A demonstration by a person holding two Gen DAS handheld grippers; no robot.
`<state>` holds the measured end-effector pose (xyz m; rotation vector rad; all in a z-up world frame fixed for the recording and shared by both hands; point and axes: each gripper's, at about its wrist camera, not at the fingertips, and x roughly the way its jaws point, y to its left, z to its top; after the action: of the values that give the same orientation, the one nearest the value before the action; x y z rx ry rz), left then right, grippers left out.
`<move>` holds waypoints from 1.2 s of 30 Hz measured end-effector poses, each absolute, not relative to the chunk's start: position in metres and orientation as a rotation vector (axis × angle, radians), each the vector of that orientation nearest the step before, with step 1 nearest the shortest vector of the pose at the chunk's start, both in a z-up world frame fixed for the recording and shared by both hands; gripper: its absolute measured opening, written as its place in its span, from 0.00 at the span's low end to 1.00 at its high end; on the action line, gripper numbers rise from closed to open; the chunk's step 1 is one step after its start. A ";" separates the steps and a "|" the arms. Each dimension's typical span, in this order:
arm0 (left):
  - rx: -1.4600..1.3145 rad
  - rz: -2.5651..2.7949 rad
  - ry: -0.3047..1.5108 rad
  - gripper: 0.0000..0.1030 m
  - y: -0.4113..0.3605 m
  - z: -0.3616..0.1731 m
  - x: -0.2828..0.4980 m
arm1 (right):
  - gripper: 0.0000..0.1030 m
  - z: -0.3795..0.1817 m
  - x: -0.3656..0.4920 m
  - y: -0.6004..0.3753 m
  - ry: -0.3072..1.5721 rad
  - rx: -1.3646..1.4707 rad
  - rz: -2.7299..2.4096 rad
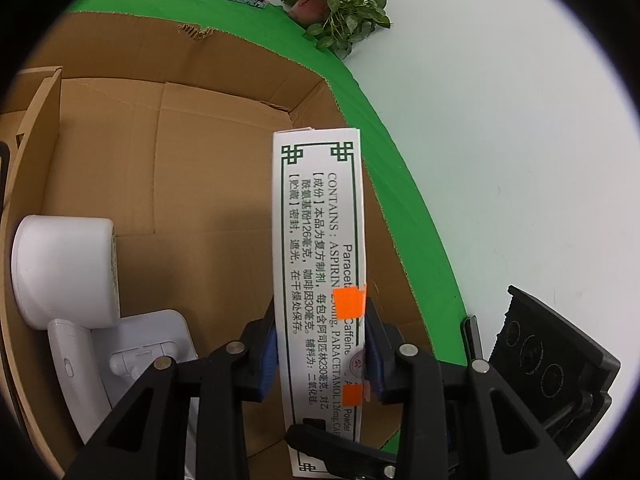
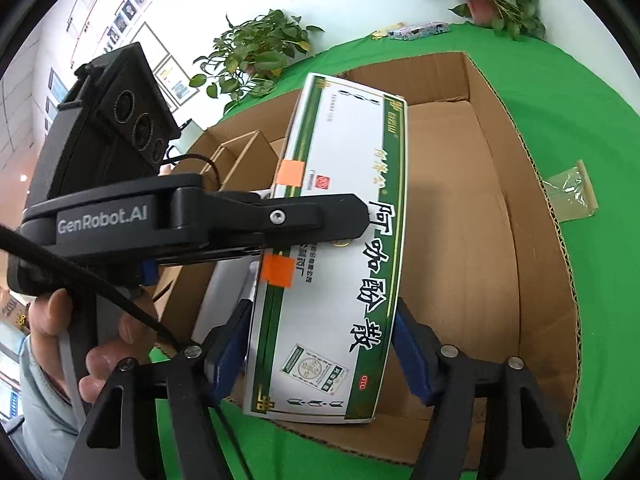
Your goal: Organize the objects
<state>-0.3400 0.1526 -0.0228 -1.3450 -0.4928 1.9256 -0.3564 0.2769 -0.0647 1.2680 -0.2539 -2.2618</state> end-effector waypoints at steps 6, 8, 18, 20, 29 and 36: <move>-1.368 1.941 -0.483 0.37 0.154 -0.030 -0.345 | 0.61 -0.071 -0.362 0.264 -0.212 1.308 -2.285; -1.386 1.967 -0.461 0.41 0.155 -0.029 -0.346 | 0.60 -0.075 -0.366 0.258 -0.185 1.319 -2.291; -1.328 2.114 -0.403 0.42 0.129 -0.001 -0.339 | 0.60 -0.085 -0.375 0.241 -0.086 1.391 -2.331; -1.301 2.161 -0.371 0.42 0.124 0.007 -0.329 | 0.60 -0.089 -0.378 0.238 -0.052 1.397 -2.342; -1.190 2.408 -0.174 0.44 0.101 0.023 -0.307 | 0.77 -0.084 -0.372 0.231 -0.023 1.432 -2.400; -1.162 2.485 -0.167 0.55 0.073 0.040 -0.281 | 0.81 -0.070 -0.358 0.230 -0.035 1.392 -2.416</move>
<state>-0.2808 0.0732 0.0400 -1.1623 -0.1668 2.4853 -0.3581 0.2303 -0.0696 1.3916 -0.0354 -2.4165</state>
